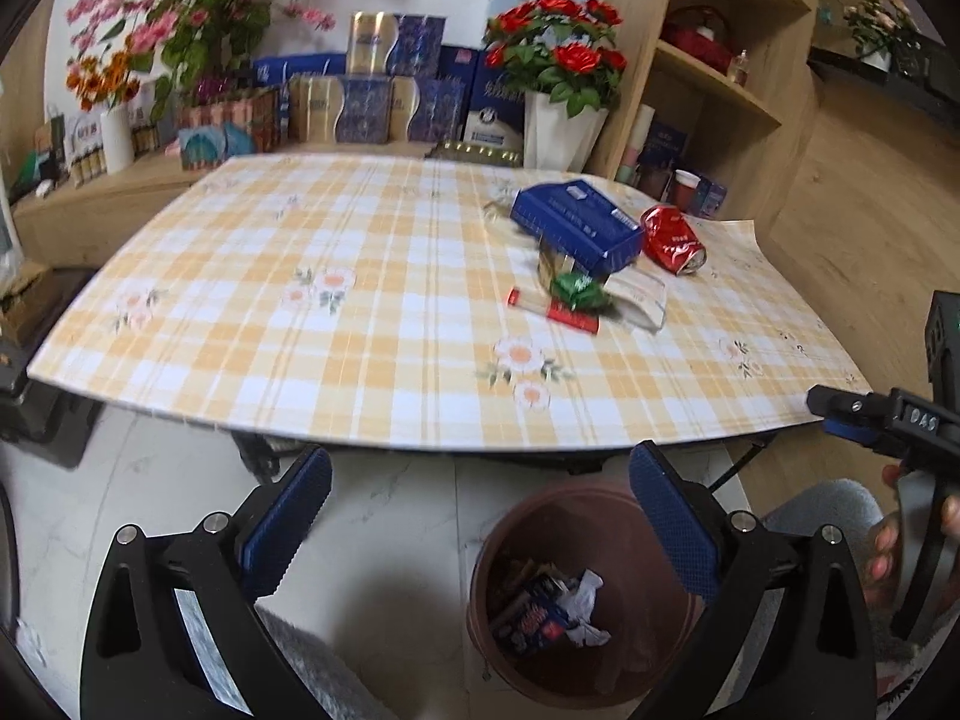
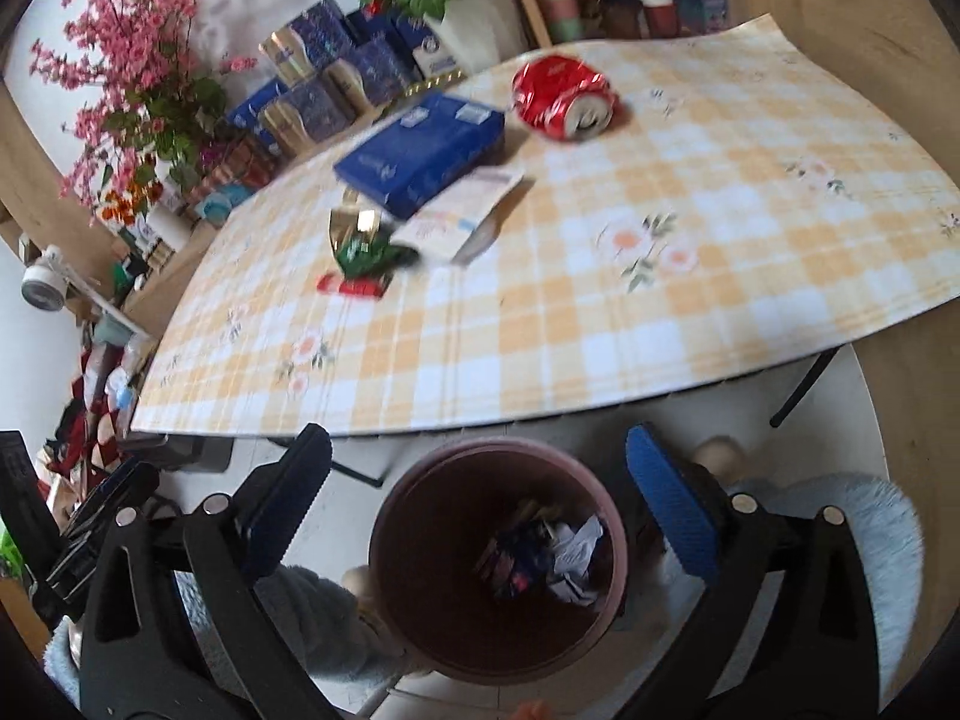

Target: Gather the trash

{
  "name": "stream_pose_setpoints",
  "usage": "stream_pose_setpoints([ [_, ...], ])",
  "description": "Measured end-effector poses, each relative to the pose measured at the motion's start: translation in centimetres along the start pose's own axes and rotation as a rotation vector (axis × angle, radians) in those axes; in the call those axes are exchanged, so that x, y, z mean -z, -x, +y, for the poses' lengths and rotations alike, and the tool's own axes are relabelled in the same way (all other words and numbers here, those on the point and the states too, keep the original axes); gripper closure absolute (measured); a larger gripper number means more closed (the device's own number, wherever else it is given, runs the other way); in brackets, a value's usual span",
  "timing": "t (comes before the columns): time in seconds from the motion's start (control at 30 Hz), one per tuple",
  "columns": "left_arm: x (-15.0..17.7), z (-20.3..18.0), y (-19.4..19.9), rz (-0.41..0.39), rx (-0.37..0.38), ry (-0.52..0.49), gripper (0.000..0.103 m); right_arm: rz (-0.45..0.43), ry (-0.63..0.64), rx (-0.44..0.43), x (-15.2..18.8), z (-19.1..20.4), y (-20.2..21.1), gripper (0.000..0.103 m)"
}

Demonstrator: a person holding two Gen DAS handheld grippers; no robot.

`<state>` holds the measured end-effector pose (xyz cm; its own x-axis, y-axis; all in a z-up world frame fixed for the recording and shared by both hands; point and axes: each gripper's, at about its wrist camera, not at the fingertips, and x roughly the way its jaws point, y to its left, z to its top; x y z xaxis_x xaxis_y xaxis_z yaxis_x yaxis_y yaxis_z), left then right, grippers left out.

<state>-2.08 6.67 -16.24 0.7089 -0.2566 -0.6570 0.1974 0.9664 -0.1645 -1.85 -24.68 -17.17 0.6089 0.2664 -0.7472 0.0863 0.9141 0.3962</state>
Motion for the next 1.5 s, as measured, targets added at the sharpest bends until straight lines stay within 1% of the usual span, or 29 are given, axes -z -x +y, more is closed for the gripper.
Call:
stream_pose_setpoints([
  [0.1,-1.2,-0.7,0.0,-0.033,0.012,-0.022,0.006,-0.010,-0.014,0.012,-0.6,-0.9,0.4,0.006],
  [0.27,-3.1,-1.9,-0.4,-0.070,0.026,-0.064,0.006,-0.107,-0.009,0.072,-1.2,-2.2,1.3,0.006],
  [0.37,-4.0,-2.7,-0.9,-0.077,0.017,-0.097,0.006,-0.111,-0.010,0.064,-1.5,-2.9,1.4,0.006],
  [0.5,-5.2,-3.3,-1.8,-0.083,0.032,-0.115,0.006,-0.105,-0.016,0.066,-1.9,-3.8,1.2,0.006],
  [0.6,-5.6,-3.6,-2.6,-0.072,0.025,-0.128,0.006,-0.076,-0.020,0.056,-2.1,-4.3,0.9,0.006],
  [0.8,-6.0,-3.9,-4.2,-0.038,0.031,-0.131,0.006,-0.080,0.054,0.133,-2.7,-4.0,0.7,0.006],
  [0.93,-6.1,-3.9,-5.3,-0.001,0.050,-0.124,0.006,-0.075,0.065,0.158,-3.1,-4.2,0.3,0.006],
  [1.17,-6.1,-3.4,-7.0,0.050,0.037,-0.097,0.006,-0.061,0.093,0.211,-4.0,-4.2,-0.6,0.006],
  [1.3,-6.3,-3.0,-7.9,0.076,0.031,-0.074,0.006,-0.053,0.083,0.211,-4.7,-4.5,-1.1,0.006],
  [1.5,-6.7,-2.2,-9.4,0.102,0.061,-0.026,0.006,-0.037,0.064,0.201,-5.9,-5.1,-2.3,0.006],
])
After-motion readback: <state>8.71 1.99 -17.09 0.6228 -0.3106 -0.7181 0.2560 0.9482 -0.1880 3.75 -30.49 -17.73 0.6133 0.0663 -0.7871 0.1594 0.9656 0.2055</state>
